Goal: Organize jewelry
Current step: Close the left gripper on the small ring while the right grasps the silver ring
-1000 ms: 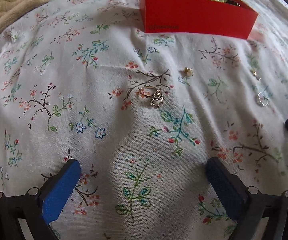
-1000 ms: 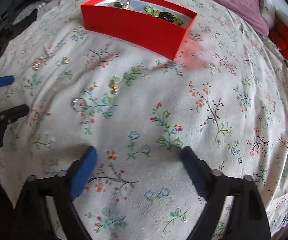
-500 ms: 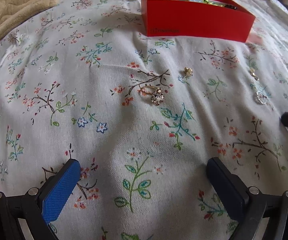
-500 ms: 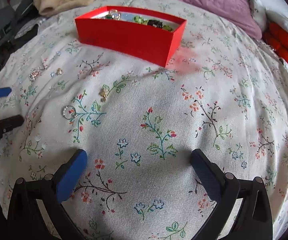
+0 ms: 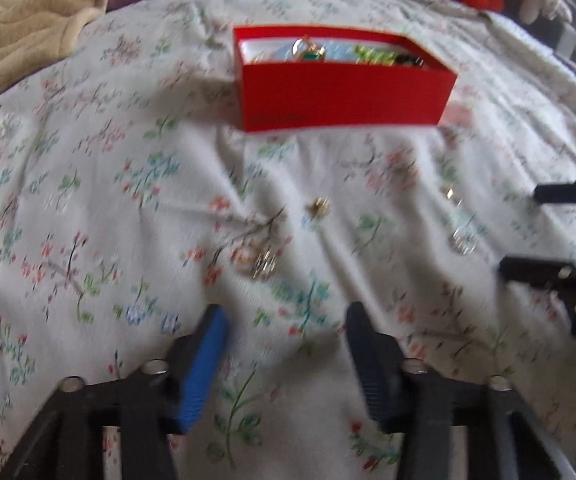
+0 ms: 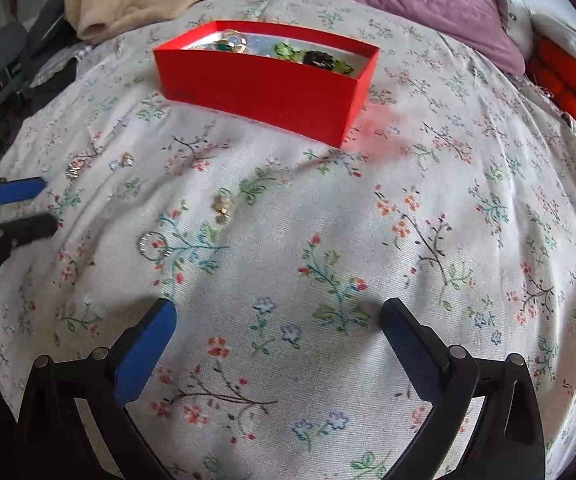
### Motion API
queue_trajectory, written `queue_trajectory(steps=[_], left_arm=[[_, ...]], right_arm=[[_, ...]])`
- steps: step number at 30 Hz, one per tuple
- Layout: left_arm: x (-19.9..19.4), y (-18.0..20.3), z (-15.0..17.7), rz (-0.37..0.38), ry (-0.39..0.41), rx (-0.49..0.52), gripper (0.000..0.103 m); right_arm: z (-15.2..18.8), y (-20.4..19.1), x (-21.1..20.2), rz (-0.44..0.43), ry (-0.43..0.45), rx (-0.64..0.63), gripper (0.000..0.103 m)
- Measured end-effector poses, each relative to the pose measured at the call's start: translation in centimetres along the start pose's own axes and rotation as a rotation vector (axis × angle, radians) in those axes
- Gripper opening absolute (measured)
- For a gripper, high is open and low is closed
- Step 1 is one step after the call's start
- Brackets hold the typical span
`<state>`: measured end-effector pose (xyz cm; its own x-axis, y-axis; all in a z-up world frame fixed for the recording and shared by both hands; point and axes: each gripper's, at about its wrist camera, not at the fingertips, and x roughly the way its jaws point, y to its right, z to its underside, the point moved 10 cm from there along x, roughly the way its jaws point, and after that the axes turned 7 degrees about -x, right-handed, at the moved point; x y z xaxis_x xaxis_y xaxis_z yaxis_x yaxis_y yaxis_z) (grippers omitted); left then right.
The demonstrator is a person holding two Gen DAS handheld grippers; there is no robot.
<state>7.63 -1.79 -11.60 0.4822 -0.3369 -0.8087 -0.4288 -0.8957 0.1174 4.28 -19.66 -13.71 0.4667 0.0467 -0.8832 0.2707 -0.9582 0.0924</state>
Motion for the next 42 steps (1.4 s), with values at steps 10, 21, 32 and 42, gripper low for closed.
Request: queue_trajectory(steps=[10, 21, 32, 42], left_arm=[[1.9, -0.6, -1.0, -0.028, -0.011, -0.024, 0.033], [2.6, -0.2, -1.5, -0.038, -0.02, -0.023, 0.013], [1.8, -0.3, -1.4, -0.032, -0.024, -0.038, 0.011], [1.4, -0.6, -0.9, -0.032, -0.047, -0.072, 0.011]], right_arm=[[-1.0, -3.2, -0.2, -0.088, 0.014, -0.044, 0.079], [-2.1, -5.1, 0.1, -0.153, 0.048, -0.074, 0.066], [-3.2, -5.4, 0.8, -0.175, 0.067, -0.103, 0.053], [-3.5, -6.0, 0.9, -0.169, 0.075, -0.155, 0.018]])
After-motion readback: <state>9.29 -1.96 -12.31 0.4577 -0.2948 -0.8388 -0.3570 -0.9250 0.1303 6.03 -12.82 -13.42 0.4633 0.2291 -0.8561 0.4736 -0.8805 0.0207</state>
